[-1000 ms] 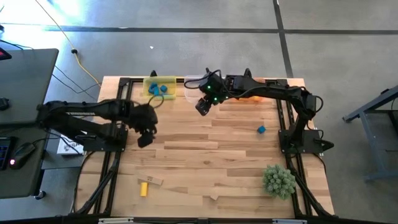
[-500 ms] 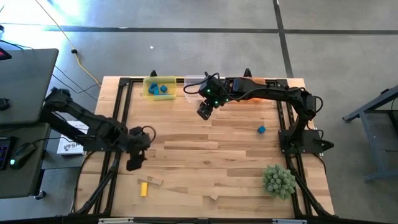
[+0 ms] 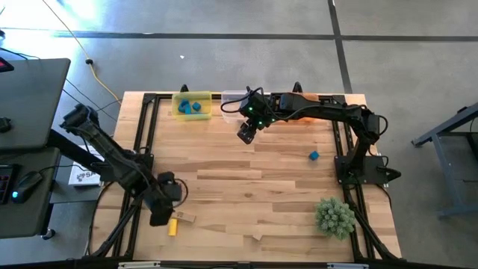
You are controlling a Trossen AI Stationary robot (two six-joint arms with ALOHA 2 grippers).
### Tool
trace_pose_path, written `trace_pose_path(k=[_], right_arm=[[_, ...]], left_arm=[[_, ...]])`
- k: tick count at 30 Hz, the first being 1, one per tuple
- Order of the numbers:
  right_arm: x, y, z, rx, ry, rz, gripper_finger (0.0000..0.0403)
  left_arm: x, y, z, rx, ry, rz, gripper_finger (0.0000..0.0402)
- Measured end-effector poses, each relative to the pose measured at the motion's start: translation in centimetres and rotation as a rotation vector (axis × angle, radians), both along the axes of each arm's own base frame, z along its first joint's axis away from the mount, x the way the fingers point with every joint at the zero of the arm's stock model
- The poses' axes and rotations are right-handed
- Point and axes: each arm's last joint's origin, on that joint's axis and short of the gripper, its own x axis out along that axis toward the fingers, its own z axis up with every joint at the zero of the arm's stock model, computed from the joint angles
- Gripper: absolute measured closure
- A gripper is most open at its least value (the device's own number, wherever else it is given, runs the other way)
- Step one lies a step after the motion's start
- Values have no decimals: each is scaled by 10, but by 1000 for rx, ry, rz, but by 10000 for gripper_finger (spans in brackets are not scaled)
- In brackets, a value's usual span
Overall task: Sort & place blocks by color
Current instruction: Put the light brown block into the transparent bin
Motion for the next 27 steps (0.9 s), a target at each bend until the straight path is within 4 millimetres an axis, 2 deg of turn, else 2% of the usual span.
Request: trace_pose_path(k=[8,19,27], right_arm=[[-1,0,0,9,6,-21,194],[-1,0,-1,13,12,-26,194],[-2,0,-2,17,28,-27,194]], left_arm=[[17,-23,-27,30,20,-70,186],[35,-37,-58,59,59,-80,186],[39,-40,-74,94,103,-79,186]])
